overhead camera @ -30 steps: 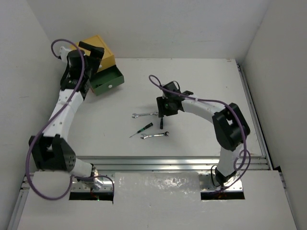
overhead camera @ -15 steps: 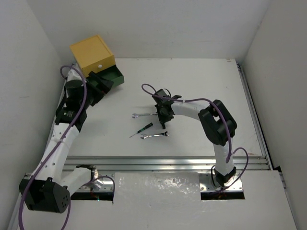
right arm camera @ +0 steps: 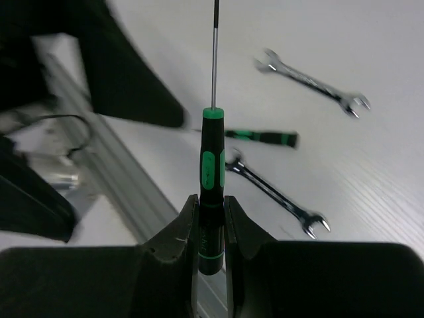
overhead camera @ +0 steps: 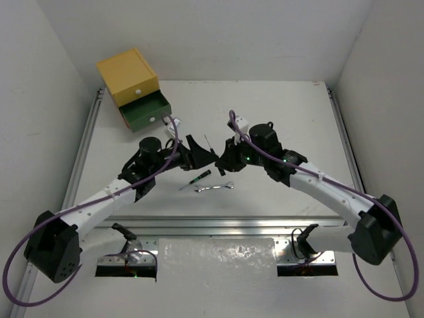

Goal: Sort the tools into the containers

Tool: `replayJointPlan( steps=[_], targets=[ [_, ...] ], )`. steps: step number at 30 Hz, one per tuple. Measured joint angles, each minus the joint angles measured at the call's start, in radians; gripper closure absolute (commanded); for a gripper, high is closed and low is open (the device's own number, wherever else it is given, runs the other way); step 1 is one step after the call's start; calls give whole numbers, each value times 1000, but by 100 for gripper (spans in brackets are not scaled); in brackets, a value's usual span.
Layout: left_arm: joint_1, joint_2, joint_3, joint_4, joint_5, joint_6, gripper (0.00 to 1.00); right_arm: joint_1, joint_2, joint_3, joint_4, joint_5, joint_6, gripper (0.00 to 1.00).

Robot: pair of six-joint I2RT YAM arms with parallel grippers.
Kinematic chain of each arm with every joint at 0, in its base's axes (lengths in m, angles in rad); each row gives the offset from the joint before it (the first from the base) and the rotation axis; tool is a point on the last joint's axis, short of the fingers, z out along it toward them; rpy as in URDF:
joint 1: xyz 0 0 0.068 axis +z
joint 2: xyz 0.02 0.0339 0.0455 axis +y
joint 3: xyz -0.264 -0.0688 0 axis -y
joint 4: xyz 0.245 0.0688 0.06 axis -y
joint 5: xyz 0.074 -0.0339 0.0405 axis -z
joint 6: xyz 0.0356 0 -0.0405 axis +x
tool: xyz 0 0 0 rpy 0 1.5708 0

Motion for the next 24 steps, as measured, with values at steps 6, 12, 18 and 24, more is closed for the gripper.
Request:
replayJointPlan(
  steps=[6, 12, 18, 24],
  targets=[
    [-72, 55, 0, 204, 23, -53, 15, 5, -67, -8, 74, -157, -7, 100],
    [-72, 109, -1, 283, 29, -104, 82, 2, -84, -27, 76, -188, 2, 100],
    [-72, 124, -3, 315, 24, -126, 100, 6, -109, -27, 80, -201, 15, 88],
    [-50, 142, 142, 59, -100, -86, 100, 9, -120, -26, 67, -142, 17, 1]
  ],
)
